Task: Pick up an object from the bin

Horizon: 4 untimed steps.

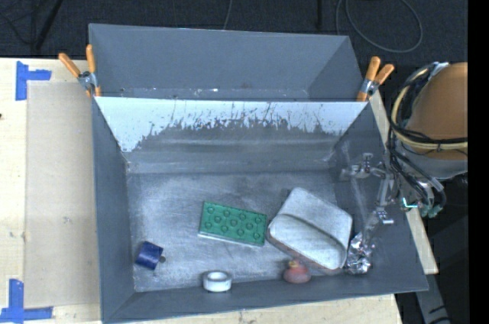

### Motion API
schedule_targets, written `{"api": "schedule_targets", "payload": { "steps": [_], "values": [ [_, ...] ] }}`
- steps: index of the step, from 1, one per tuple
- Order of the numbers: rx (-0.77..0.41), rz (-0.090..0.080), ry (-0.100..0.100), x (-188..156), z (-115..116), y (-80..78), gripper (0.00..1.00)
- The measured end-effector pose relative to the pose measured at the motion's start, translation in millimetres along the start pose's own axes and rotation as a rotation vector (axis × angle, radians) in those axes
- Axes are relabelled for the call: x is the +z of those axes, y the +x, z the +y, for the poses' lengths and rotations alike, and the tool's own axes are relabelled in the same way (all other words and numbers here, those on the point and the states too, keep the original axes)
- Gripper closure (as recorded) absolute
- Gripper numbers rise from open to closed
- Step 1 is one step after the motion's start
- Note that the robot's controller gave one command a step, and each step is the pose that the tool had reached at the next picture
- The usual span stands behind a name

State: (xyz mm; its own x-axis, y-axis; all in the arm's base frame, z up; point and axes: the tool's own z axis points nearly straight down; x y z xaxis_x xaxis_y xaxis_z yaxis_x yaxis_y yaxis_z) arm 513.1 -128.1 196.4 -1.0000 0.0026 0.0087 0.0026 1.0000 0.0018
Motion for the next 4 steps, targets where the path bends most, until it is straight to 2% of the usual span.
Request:
{"api": "schedule_targets", "payload": {
  "steps": [1, 2, 3, 4],
  "values": [
    [-0.286, -0.033, 0.011, 93.4, 13.8, -4.3, 0.0],
    [-0.431, -0.052, 0.008, 99.6, 4.2, 0.6, 0.0],
    [-0.409, -0.02, 0.001, 114.0, -7.0, -8.2, 0.0],
    [-0.578, -0.053, 0.022, 118.5, 43.5, 4.0, 0.0]
  ]
}}
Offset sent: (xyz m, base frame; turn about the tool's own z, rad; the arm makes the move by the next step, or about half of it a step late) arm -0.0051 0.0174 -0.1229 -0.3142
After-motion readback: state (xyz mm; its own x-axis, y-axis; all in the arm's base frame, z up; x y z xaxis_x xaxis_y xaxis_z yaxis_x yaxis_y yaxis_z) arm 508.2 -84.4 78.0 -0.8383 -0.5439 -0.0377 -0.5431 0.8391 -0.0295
